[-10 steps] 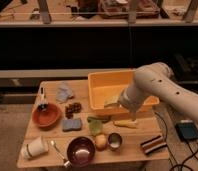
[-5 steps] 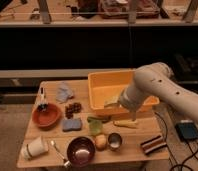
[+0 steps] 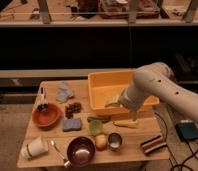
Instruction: Place banana in table surface
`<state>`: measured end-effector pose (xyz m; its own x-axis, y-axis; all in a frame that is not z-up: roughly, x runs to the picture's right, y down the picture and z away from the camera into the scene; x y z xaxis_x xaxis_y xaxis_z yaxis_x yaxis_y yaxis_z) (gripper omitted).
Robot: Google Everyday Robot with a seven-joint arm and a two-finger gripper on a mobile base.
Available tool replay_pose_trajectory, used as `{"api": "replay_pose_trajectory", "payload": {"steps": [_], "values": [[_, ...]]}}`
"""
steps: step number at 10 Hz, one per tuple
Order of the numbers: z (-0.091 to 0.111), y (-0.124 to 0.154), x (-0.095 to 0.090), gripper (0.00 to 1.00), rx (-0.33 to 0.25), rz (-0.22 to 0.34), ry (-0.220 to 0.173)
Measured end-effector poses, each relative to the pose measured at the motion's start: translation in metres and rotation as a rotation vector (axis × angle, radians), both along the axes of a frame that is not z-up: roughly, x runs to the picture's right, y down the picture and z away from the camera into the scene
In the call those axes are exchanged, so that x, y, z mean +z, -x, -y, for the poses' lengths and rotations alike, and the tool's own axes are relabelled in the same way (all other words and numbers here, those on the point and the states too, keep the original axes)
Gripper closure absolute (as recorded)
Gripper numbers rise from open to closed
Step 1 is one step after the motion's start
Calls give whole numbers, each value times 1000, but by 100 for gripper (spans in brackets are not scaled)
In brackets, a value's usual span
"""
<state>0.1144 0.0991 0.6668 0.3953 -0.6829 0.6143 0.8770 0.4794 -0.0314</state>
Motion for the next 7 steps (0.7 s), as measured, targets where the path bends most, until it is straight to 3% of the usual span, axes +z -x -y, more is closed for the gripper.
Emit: {"api": "replay_pose_trajectory", "payload": {"steps": [1, 4, 5, 7], "values": [[-1, -18, 9, 20, 81, -91, 24], [-19, -56, 31, 20, 190, -220, 50], [-26, -66, 37, 20, 218, -236, 49], [-26, -66, 37, 20, 220, -236, 49]]}}
